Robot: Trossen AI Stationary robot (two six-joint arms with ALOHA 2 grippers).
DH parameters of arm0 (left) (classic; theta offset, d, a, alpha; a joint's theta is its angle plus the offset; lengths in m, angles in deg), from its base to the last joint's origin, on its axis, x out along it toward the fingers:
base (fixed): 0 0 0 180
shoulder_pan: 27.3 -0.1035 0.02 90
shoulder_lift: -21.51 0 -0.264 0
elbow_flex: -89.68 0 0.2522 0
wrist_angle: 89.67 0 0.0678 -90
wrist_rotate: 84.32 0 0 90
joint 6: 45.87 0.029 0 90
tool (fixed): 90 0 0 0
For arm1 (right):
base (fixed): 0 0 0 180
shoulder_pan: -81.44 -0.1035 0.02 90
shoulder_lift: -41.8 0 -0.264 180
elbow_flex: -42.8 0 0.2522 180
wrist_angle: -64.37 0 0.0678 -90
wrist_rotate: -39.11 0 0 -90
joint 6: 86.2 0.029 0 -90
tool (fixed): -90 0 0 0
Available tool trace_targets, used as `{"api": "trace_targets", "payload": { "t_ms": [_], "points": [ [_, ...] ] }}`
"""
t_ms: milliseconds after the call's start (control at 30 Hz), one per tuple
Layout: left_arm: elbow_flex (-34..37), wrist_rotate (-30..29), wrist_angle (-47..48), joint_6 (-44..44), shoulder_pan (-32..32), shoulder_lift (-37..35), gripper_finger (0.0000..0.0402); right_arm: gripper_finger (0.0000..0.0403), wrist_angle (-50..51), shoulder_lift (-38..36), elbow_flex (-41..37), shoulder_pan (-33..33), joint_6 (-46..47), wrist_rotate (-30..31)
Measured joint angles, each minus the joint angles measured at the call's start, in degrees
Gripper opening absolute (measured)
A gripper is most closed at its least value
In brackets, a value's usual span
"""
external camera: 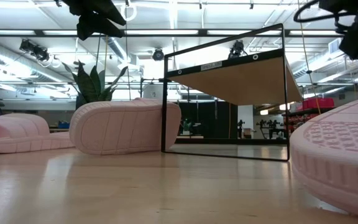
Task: Pick and place slides into the shelf
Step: Put the pink slide on the shelf
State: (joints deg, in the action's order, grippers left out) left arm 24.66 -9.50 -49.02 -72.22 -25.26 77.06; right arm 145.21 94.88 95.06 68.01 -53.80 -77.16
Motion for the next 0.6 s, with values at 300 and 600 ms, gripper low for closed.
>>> {"api": "trace_targets", "payload": {
  "t_ms": [300, 600],
  "points": [
    [0.0, 0.0, 0.01, 0.0, 0.01, -0.02, 0.0174, 0.013, -2.55, -0.64, -3.59, 0.0, -1.14, -1.9],
    [0.0, 0.0, 0.04, 0.0, 0.0, -0.02, 0.0177, 0.013, -5.96, -0.66, -6.78, 0.02, -3.64, -5.42]
  ]
}}
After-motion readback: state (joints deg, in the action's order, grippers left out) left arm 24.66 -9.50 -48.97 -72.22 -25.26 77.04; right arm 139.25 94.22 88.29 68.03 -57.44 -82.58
